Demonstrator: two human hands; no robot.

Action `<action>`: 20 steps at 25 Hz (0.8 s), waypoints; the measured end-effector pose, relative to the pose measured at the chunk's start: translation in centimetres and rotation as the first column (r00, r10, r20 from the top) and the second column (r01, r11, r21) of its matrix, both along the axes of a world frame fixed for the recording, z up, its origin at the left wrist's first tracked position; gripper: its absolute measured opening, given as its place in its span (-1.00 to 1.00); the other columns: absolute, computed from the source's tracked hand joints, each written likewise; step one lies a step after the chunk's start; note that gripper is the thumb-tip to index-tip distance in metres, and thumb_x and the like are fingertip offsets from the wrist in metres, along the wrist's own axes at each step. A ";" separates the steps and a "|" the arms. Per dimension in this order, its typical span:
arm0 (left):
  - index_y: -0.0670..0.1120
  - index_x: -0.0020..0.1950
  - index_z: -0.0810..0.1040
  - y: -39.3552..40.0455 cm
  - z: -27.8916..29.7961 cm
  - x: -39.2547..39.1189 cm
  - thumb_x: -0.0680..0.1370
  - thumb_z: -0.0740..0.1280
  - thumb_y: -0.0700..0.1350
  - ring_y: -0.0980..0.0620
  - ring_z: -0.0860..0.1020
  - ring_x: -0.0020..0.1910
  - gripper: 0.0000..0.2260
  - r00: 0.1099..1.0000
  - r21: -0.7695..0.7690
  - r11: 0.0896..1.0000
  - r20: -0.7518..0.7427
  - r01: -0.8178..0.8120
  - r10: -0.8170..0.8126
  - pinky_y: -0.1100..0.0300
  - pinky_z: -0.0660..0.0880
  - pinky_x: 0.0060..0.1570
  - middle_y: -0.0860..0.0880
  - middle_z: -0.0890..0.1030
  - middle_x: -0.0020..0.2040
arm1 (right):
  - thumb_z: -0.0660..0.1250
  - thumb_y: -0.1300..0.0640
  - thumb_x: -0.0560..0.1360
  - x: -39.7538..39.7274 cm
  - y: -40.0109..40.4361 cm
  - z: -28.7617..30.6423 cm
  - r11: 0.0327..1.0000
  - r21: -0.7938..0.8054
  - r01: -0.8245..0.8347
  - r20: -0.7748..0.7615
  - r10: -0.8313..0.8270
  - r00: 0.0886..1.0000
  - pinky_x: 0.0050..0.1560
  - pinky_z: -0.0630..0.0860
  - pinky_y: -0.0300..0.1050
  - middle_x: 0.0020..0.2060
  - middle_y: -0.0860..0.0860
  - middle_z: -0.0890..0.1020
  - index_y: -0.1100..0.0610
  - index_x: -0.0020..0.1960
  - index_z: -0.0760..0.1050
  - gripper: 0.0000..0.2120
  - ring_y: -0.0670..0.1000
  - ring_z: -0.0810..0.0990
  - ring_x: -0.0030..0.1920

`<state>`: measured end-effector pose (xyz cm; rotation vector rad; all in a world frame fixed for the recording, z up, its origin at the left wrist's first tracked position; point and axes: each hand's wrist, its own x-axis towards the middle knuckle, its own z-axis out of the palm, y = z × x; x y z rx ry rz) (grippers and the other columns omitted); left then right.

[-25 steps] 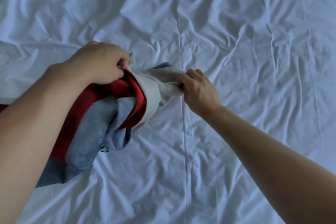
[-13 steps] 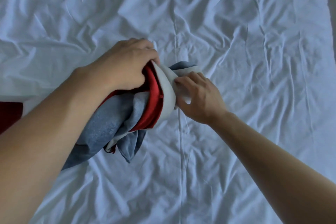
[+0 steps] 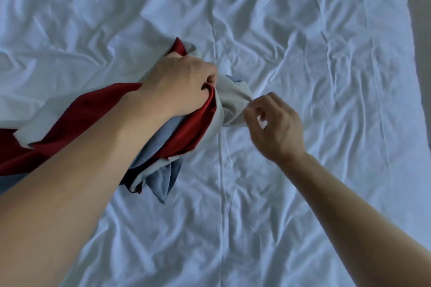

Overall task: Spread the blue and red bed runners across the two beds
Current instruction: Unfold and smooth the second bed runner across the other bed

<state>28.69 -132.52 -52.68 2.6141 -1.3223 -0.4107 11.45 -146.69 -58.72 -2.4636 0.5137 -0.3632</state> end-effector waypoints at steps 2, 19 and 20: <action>0.04 -0.08 0.57 -0.5 0.0 -0.3 0.48 0.27 -0.15 -0.01 0.46 -0.12 -0.87 0.999 -0.026 1.000 -0.036 0.011 -0.012 0.19 0.20 -0.11 0.08 0.58 -0.09 | 0.30 -0.28 0.49 -0.2 3.0 1.0 0.985 0.159 -0.070 -0.059 0.080 0.995 -0.28 0.54 -0.15 -0.22 -0.16 0.59 0.03 -0.04 0.57 -0.63 -0.16 0.54 -0.26; -0.03 -0.06 0.57 -2.4 -1.0 -9.1 0.47 0.37 -0.02 -0.03 0.49 -0.05 -0.88 0.994 -0.135 0.985 -0.001 0.108 -0.109 0.08 0.37 -0.01 0.03 0.55 -0.07 | 0.27 0.07 0.44 -3.3 2.2 0.1 0.866 0.317 0.387 -0.360 -0.267 0.894 -0.39 0.29 -0.13 -0.49 -0.07 0.49 0.04 -0.32 0.37 -0.81 -0.04 0.45 -0.40; -0.03 -0.11 0.57 -2.0 -1.1 -9.8 0.45 0.39 0.01 -0.03 0.49 -0.11 -0.87 0.993 -0.110 0.987 0.035 0.114 -0.111 0.09 0.34 -0.05 0.03 0.55 -0.14 | 0.28 0.08 0.45 -2.8 1.8 0.3 0.857 0.325 0.400 -0.343 -0.288 0.894 -0.38 0.29 -0.15 -0.48 -0.07 0.50 0.04 -0.32 0.38 -0.81 -0.05 0.46 -0.39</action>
